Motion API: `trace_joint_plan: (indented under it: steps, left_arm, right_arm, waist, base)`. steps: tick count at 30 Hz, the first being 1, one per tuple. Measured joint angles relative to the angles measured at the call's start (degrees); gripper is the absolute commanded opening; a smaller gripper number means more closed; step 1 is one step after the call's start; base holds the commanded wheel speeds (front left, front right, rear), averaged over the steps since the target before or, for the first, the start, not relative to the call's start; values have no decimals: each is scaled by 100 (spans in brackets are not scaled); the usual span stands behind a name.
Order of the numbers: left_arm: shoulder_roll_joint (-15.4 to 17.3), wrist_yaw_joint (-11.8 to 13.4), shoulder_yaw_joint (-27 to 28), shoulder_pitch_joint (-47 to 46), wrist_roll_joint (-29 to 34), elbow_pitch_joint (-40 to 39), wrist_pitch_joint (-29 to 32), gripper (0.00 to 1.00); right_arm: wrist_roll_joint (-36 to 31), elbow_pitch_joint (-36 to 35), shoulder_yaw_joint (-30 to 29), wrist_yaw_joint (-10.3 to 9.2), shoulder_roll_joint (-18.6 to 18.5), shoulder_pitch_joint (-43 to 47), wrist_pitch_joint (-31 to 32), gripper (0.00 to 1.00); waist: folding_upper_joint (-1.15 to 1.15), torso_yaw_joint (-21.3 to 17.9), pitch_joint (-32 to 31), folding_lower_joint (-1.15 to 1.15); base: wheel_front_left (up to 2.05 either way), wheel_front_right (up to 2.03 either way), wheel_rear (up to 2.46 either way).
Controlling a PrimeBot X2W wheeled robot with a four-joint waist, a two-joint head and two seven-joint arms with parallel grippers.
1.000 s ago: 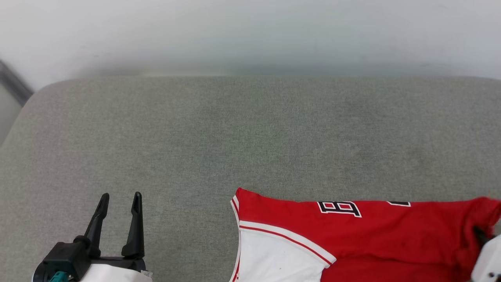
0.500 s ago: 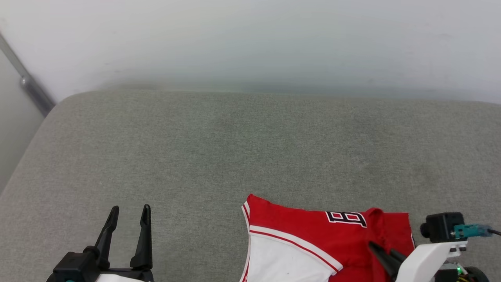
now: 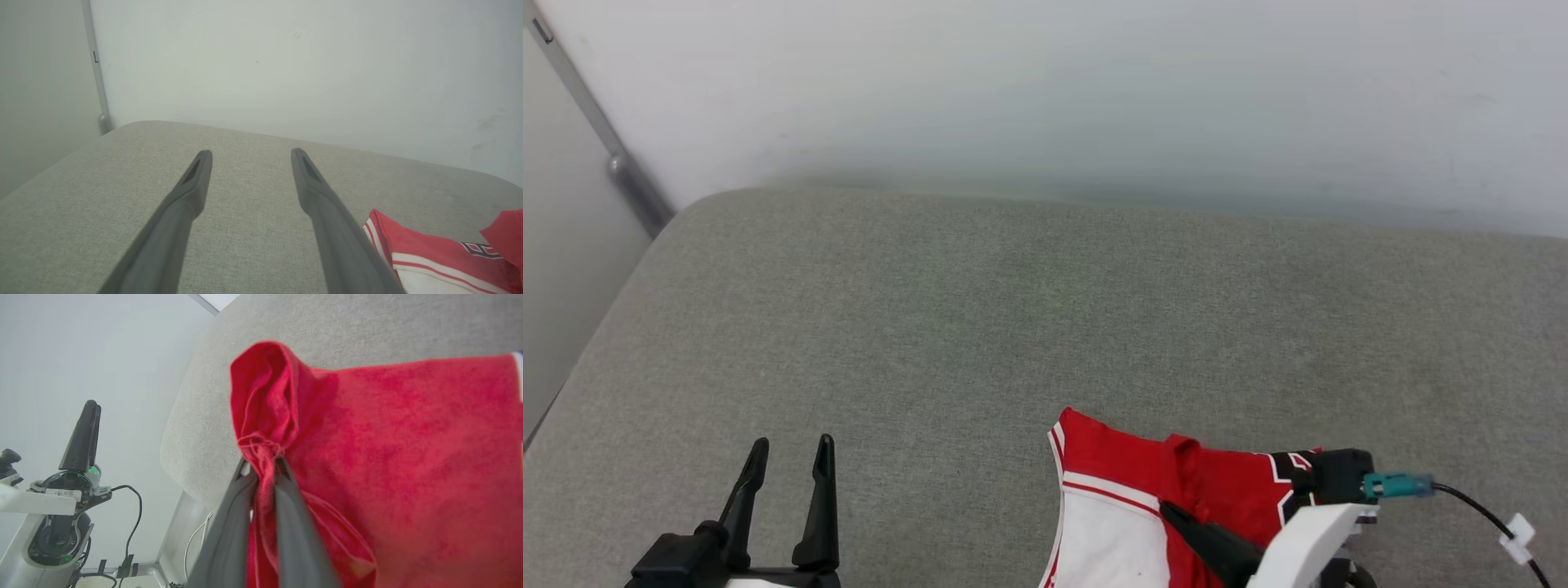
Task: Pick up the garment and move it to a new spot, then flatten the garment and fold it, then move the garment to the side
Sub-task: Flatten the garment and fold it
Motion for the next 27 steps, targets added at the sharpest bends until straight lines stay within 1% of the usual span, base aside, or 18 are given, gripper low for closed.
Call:
trace_joint_plan:
  steps: [4,10,11,12,13,17,21,22,24,27]
  left_arm:
    - [4,0,-74,-19,-1,8,0,100]
    - [5,0,-99,-35,-18,31,0,100]
    - [5,0,-102,-35,-19,34,0,100]
    - [5,0,-99,-35,-19,36,0,100]
    - [7,0,-96,-34,-20,38,0,100]
    - [5,0,-73,-33,-20,49,0,100]
    - [-5,0,-54,-26,-20,56,0,100]
    - [-10,0,-45,-25,-20,56,0,100]
    - [-18,0,-2,-25,-20,53,0,100]
    - [-12,0,9,-24,-20,15,0,100]
  right_arm:
    - [133,646,369,0,4,-449,-423,0]
    - [359,1461,688,0,3,-894,-858,0]
    - [396,1573,742,0,2,-953,-906,25]
    - [426,1658,809,0,1,-989,-959,89]
    - [479,1707,895,0,1,-1019,-1014,100]
    - [676,1716,1334,0,5,-1134,-1154,100]
    - [553,1670,1472,0,8,-1259,-1224,100]
    - [304,1619,1460,0,5,-1338,-1305,100]
    - [-519,1452,1392,0,4,-1568,-1416,100]
    - [-1457,1089,1233,1,12,-1702,-1390,100]
  waist:
    - [0,81,22,0]
    - [0,186,66,0]
    - [0,198,72,0]
    - [0,208,76,0]
    - [0,215,80,0]
    - [0,206,83,0]
    - [0,137,71,0]
    - [0,111,67,0]
    - [0,57,60,0]
    - [0,-43,48,0]
  base:
    - [0,0,0]
    - [0,0,0]
    - [0,0,0]
    - [0,0,0]
    - [0,0,0]
    - [0,0,0]
    - [0,0,0]
    - [0,0,0]
    - [0,0,0]
    - [0,0,0]
